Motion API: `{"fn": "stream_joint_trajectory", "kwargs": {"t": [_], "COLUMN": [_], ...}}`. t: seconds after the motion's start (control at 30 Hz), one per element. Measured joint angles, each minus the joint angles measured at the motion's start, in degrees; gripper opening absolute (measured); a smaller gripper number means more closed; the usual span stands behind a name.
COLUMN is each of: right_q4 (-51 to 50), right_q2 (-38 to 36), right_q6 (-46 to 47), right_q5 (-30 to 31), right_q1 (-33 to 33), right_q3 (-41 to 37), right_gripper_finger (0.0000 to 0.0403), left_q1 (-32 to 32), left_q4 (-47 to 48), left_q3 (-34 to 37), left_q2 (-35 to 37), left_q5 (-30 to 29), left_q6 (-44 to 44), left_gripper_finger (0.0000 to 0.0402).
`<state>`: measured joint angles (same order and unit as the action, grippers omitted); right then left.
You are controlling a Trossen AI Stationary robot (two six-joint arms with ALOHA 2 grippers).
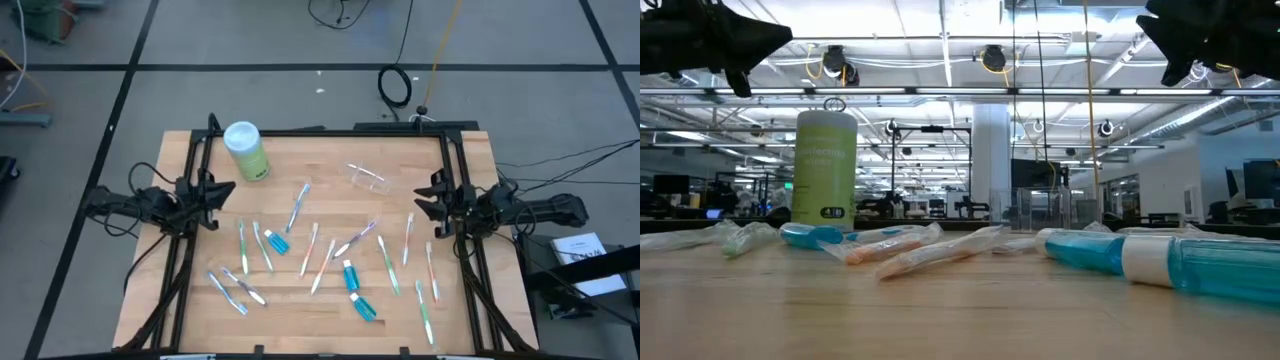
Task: Pick & Place toothbrushing station
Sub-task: Put the top blue toothbrush into the transparent organizer
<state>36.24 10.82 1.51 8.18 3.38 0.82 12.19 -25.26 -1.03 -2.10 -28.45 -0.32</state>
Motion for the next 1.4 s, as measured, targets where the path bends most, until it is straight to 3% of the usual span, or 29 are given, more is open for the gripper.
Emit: {"fn": "stream_joint_trajectory", "kwargs": {"t": [0.23,0.5,0.73,0.87,1.07,1.2,1.4], "right_q4": [8.1,8.0,8.1,10.4,10.5,10.4,10.3], "right_q2": [16.5,38.5,50.7,54.6,56.7,56.7,56.7], "right_q6": [0.8,1.0,0.9,0.9,3.9,4.5,4.5], "right_q5": [2.2,2.2,2.2,2.2,2.2,2.2,2.2], "right_q1": [0.0,0.0,-0.5,-1.6,-3.4,-4.1,-4.5], "right_q3": [3.6,12.6,17.7,18.3,18.3,18.3,18.3], "right_gripper_finger": [0.0114,0.0114,0.0114,0.0114,0.0114,0.0114,0.0114], "left_q1": [0.0,0.0,-0.1,-0.3,-1.9,-4.1,-8.5], "left_q4": [-3.0,1.6,3.0,3.3,6.6,9.3,10.6], "left_q3": [-3.3,-13.4,-21.9,-26.8,-33.4,-37.1,-39.6], "left_q2": [-10.9,-31.0,-47.3,-55.6,-65.2,-70.5,-78.7], "left_q5": [-0.1,-1.0,-1.0,-0.4,-0.1,-0.1,2.5], "left_q6": [-1.9,-7.7,-6.2,-5.7,-4.8,-10.3,-20.2], "left_gripper_finger": [0.0031,0.0031,0.0032,0.0048,0.0105,0.0133,0.014]}}
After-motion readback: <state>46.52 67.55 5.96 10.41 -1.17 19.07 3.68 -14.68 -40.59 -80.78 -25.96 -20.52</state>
